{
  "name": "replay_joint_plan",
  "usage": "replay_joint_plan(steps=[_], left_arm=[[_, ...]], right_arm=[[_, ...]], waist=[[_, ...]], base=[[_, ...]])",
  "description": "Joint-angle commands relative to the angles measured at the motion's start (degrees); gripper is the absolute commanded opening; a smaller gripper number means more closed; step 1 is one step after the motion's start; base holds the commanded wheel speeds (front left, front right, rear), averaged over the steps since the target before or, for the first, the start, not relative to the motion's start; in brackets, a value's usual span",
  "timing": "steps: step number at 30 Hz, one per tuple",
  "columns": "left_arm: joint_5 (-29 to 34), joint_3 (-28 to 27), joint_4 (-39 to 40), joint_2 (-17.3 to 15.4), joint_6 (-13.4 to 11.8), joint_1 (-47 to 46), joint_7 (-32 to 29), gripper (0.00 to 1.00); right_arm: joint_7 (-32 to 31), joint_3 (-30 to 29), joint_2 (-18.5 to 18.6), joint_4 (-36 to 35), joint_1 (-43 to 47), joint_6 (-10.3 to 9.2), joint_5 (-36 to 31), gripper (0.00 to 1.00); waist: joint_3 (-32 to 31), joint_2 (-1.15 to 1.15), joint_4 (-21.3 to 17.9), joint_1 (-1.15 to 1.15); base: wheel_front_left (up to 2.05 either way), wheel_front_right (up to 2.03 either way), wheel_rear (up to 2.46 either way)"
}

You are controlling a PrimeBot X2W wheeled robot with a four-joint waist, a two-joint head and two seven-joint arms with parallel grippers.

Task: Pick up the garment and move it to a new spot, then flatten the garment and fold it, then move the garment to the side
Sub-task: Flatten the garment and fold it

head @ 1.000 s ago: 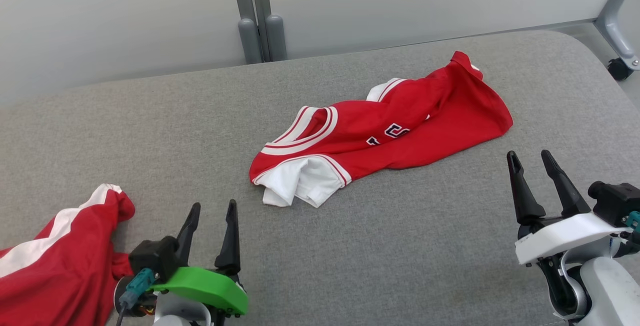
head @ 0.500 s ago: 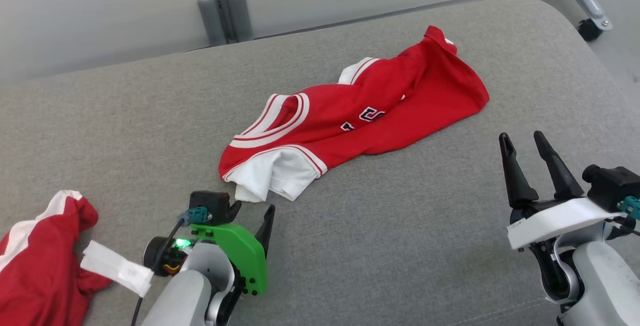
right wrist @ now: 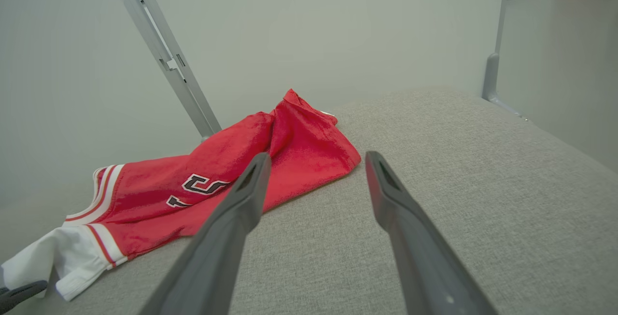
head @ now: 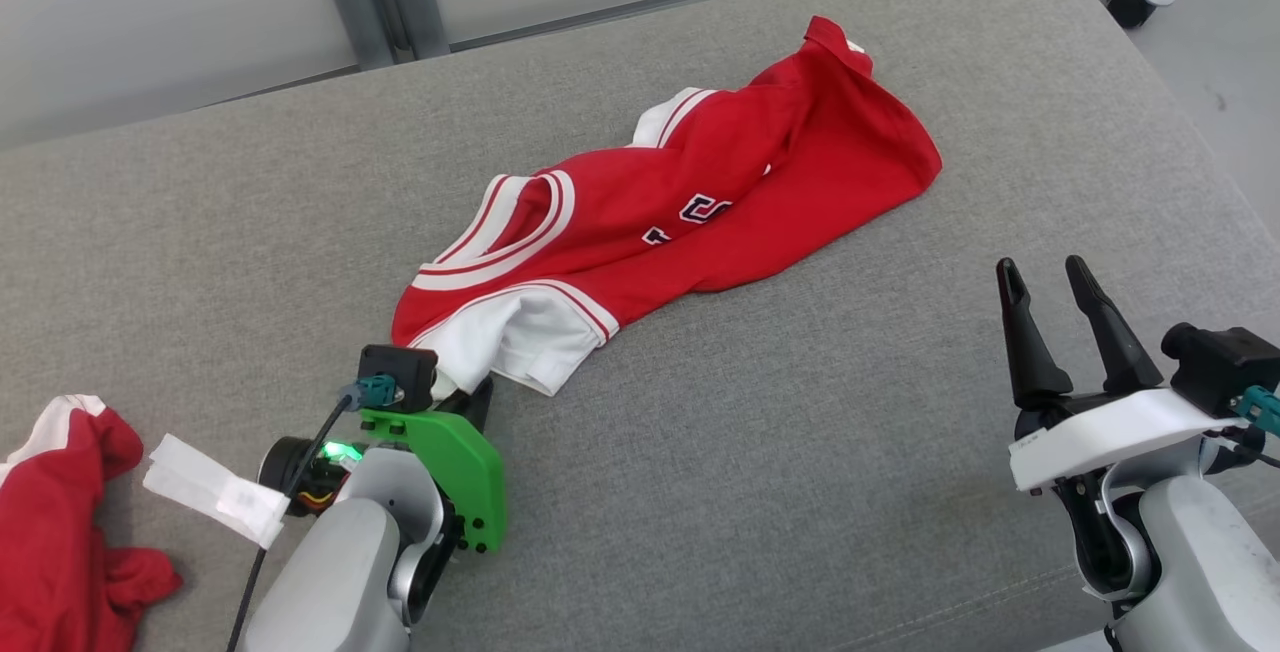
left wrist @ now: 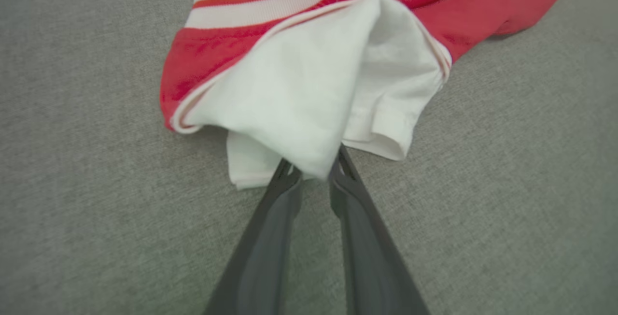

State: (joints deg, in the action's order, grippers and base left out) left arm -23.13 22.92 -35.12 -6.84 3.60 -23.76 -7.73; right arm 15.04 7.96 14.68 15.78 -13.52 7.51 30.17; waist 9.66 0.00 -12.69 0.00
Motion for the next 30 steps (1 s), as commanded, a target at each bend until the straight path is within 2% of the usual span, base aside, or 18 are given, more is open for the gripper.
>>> replay_joint_plan(steps=[1, 5, 9, 13, 19, 21, 25, 28, 30], left_arm=[[0.8, 0.4, -0.3, -1.1, 0.4, -1.2, 0.4, 0.00], [0.1, 1.9, 0.3, -1.7, 1.7, -1.4, -1.2, 0.00], [-3.7, 3.1, 5.2, -3.2, 3.3, 0.3, -7.2, 0.00], [-8.9, 4.2, 14.2, -5.5, 3.8, 2.7, -14.9, 0.00], [-20.2, 4.7, 30.9, -7.7, 3.9, 7.9, -26.8, 0.00], [-24.1, 3.7, 35.8, -8.3, 3.4, 9.9, -30.0, 0.00], [-30.0, 1.7, 41.1, -10.9, 0.6, 14.4, -35.8, 0.00], [-33.4, -0.5, 40.0, -12.4, -1.1, 17.5, -37.5, 0.00], [-32.7, -1.7, 36.9, -13.8, -1.3, 18.8, -36.6, 0.00]], right_arm=[[0.2, 0.2, -0.3, 0.1, -0.1, -0.04, -0.4, 1.00], [0.2, 0.3, 0.0, 0.4, -0.3, -0.04, -0.3, 1.00], [0.2, -0.5, 0.5, 0.5, 0.3, -0.04, -0.4, 1.00], [0.2, -1.5, 1.1, 0.9, 1.4, -0.04, -0.7, 1.00], [0.2, -3.9, 1.9, 1.2, 3.1, -0.04, -0.9, 1.00], [0.2, -5.0, 2.3, 1.2, 4.4, -0.04, -1.0, 1.00], [0.2, -7.2, 3.3, 1.8, 6.4, -0.04, -1.0, 1.00], [0.2, -8.0, 3.1, 2.0, 6.8, -0.04, -1.1, 1.00], [0.2, -7.8, 2.7, 2.1, 6.3, -0.04, -1.2, 1.00]], waist=[[-0.9, 0.00, 0.9, 0.00], [-2.4, 0.00, 1.8, 0.00], [-3.9, 0.00, 2.8, 0.00], [-5.5, 0.00, 3.4, 0.00], [-7.4, 0.00, 4.1, 0.00], [-7.6, 0.00, 4.4, 0.00], [-7.4, 0.00, 4.8, 0.00], [-6.5, 0.00, 4.7, 0.00], [-5.9, 0.00, 4.5, 0.00]], base=[[0.00, 0.00, 0.00], [0.00, 0.00, 0.00], [0.00, 0.00, 0.00], [0.00, 0.00, 0.00], [0.00, 0.00, 0.00], [0.00, 0.00, 0.00], [0.00, 0.00, 0.00], [0.00, 0.00, 0.00], [0.00, 0.00, 0.00]])
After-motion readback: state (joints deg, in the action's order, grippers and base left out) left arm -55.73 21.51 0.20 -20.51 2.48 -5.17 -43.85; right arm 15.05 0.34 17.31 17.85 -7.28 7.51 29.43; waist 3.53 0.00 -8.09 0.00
